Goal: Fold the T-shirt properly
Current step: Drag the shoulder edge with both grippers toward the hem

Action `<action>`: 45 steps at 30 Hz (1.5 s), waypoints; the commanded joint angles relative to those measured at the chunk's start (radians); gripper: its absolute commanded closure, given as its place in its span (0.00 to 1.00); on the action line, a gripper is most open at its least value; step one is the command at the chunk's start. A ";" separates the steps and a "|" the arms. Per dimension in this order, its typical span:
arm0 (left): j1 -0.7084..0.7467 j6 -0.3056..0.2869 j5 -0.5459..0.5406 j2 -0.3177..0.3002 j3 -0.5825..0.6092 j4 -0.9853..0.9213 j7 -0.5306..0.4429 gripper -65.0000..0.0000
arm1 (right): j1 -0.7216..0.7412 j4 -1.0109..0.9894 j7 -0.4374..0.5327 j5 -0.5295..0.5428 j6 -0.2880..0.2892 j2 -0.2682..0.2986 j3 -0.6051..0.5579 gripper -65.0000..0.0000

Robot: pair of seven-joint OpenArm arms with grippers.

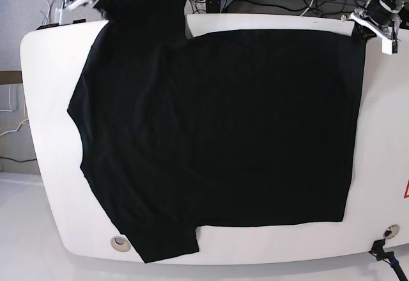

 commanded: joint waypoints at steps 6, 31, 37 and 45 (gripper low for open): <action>-0.157 -0.004 -0.009 -0.017 0.048 0.019 -0.028 1.00 | 0.144 -0.005 -0.009 0.058 0.006 0.070 0.005 1.00; -0.651 0.002 0.111 -0.014 0.178 -0.263 -0.028 1.00 | 0.761 -0.487 -0.069 0.052 0.006 0.239 -0.058 1.00; -0.699 0.002 0.167 -0.013 0.193 -0.269 -0.028 1.00 | 0.875 -0.599 -0.069 0.051 0.006 0.243 -0.084 1.00; -0.713 0.002 0.197 -0.013 0.224 -0.274 -0.028 1.00 | 0.973 -0.723 -0.069 0.026 0.009 0.246 -0.087 1.00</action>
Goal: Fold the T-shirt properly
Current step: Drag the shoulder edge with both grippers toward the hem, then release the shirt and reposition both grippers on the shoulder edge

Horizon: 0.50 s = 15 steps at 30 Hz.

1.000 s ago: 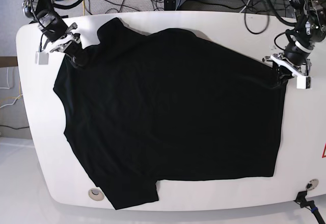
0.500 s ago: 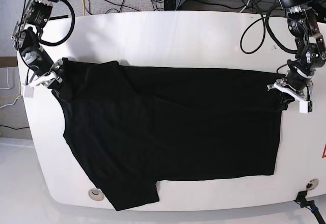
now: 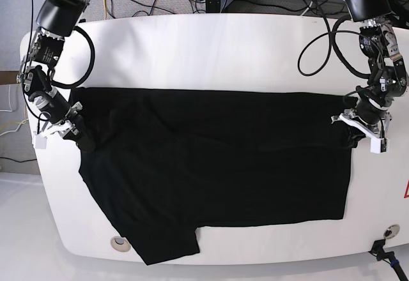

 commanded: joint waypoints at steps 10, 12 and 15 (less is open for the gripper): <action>-0.058 -0.006 -0.012 -0.023 -0.010 -0.074 -0.024 1.00 | 0.092 -0.017 0.020 -0.110 0.016 0.004 0.006 1.00; -0.059 -0.006 -0.012 -0.023 -0.010 -0.074 -0.024 1.00 | 0.098 -0.036 0.022 -0.110 0.016 0.005 0.005 1.00; -0.061 -0.006 -0.012 -0.037 -0.008 -0.073 -0.024 1.00 | 0.114 -0.068 0.022 -0.110 0.016 0.005 0.005 1.00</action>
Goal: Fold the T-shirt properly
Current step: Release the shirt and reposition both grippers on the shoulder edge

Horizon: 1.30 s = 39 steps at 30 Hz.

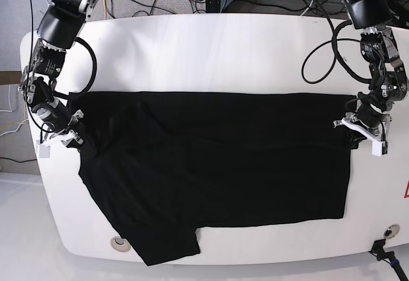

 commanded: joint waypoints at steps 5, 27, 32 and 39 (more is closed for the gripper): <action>-0.045 -0.007 -0.011 -0.037 -0.007 0.016 -0.023 1.00 | 0.049 -0.052 0.027 0.025 0.013 0.020 0.005 1.00; -0.122 -0.009 0.092 -0.133 -0.003 0.044 -0.024 0.56 | 0.062 0.123 0.013 -0.302 0.005 0.125 0.003 0.35; -0.017 -0.009 0.093 -0.137 -0.001 0.127 -0.026 0.45 | -0.101 0.324 0.016 -0.497 0.014 0.137 0.006 0.35; 0.050 -0.002 0.093 -0.135 -0.009 0.151 -0.024 0.38 | -0.175 0.335 0.126 -0.686 0.100 0.057 0.010 0.35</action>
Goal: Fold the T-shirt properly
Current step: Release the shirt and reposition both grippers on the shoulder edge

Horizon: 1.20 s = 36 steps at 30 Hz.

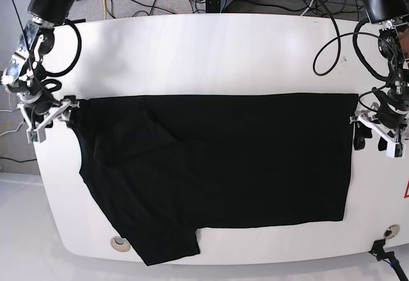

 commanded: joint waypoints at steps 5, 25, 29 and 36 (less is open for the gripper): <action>-0.004 0.002 -0.010 -0.013 -0.021 0.017 -0.022 0.38 | 0.029 -0.101 0.141 -0.066 0.039 -0.019 0.005 0.35; 0.038 0.017 -0.010 -0.011 -0.047 -0.141 -0.023 0.38 | 0.038 -0.326 0.297 -0.067 0.039 -0.065 0.002 0.58; 0.024 0.017 -0.010 -0.010 -0.039 -0.176 -0.025 0.38 | 0.038 -0.326 0.297 -0.067 0.039 -0.077 0.002 0.94; 0.016 0.016 -0.013 0.015 0.031 -0.248 -0.025 0.38 | 0.036 -0.328 0.297 -0.067 0.039 -0.094 0.000 1.00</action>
